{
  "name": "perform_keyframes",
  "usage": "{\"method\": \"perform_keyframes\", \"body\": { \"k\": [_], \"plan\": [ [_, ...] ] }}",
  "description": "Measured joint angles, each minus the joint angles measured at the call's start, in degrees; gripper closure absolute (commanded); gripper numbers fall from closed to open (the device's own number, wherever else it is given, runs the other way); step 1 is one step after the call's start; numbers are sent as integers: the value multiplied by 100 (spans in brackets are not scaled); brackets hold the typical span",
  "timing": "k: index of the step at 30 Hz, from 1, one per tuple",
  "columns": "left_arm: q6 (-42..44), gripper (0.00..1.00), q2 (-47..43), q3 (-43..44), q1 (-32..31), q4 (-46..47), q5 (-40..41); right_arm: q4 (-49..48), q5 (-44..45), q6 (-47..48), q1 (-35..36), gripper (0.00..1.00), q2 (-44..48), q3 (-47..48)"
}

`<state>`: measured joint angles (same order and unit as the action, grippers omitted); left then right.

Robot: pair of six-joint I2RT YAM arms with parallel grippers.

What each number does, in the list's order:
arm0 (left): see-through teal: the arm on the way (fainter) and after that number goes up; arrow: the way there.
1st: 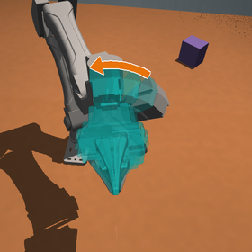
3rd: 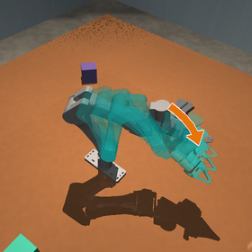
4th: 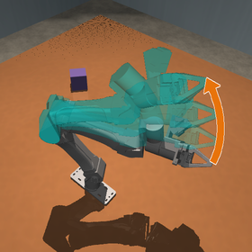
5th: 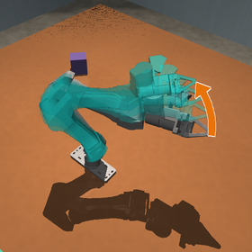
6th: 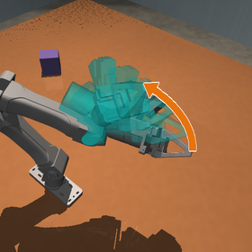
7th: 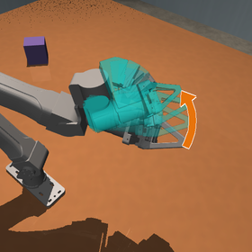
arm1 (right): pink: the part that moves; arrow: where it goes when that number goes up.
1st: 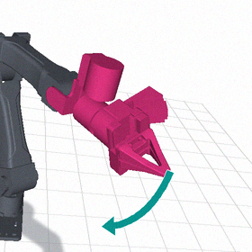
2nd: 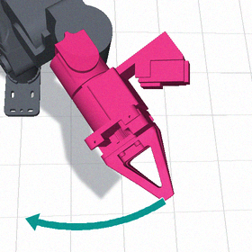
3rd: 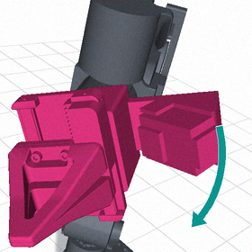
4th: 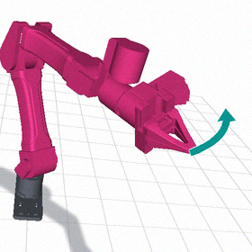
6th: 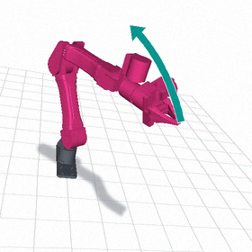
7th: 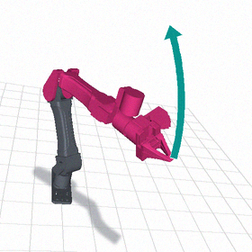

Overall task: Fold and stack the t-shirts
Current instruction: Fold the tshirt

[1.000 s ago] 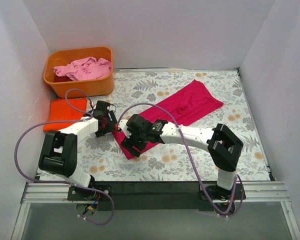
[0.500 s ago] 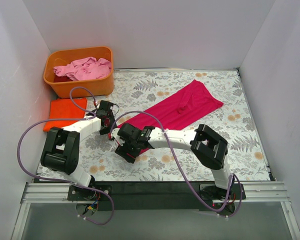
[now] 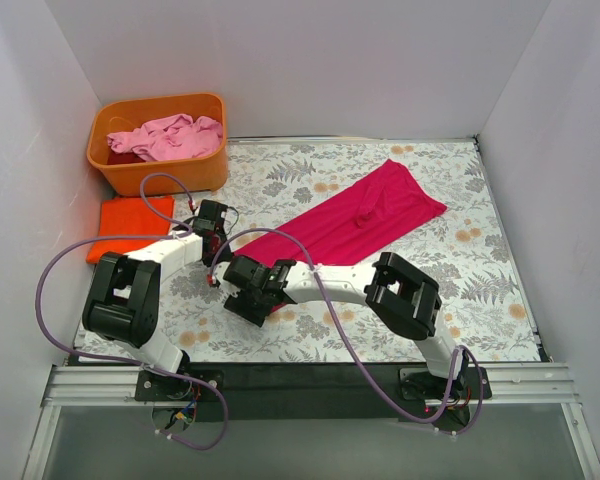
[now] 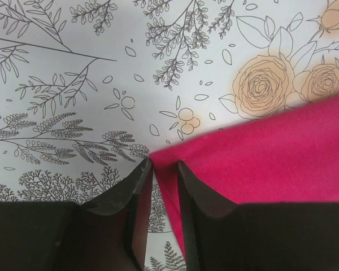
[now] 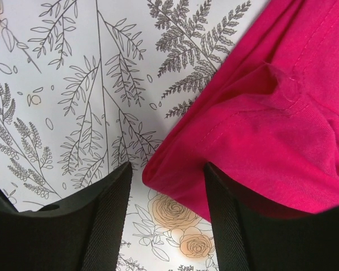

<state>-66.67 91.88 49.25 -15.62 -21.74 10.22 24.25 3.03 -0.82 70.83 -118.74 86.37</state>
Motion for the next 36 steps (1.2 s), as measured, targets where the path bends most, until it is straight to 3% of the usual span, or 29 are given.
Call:
{"method": "perform_keyframes", "body": {
  "k": [5,9,10,13,19,22,29,32,36],
  "plan": [
    [0,79,35,24,0,17,-39,11,179,31,35,68,-68,81],
    [-2,84,76,57,0,31,-63,28,280,83,35,97,-111,146],
    [-4,86,87,66,0,37,-74,35,297,90,33,99,-122,157],
    [-24,100,127,103,0,59,-133,57,328,81,35,99,-131,181],
    [-181,100,101,111,24,-39,11,175,120,131,35,99,-131,243],
    [-391,100,-98,70,160,-511,236,304,-337,179,61,99,-129,328],
    [-772,100,-1716,-118,610,-1821,901,323,-1180,254,302,99,74,708],
    [-789,100,-1937,317,616,-2199,881,304,-1137,264,310,99,387,710],
    [-820,100,-1464,1145,540,-2273,461,282,-697,369,125,99,855,507]
  ]
}}
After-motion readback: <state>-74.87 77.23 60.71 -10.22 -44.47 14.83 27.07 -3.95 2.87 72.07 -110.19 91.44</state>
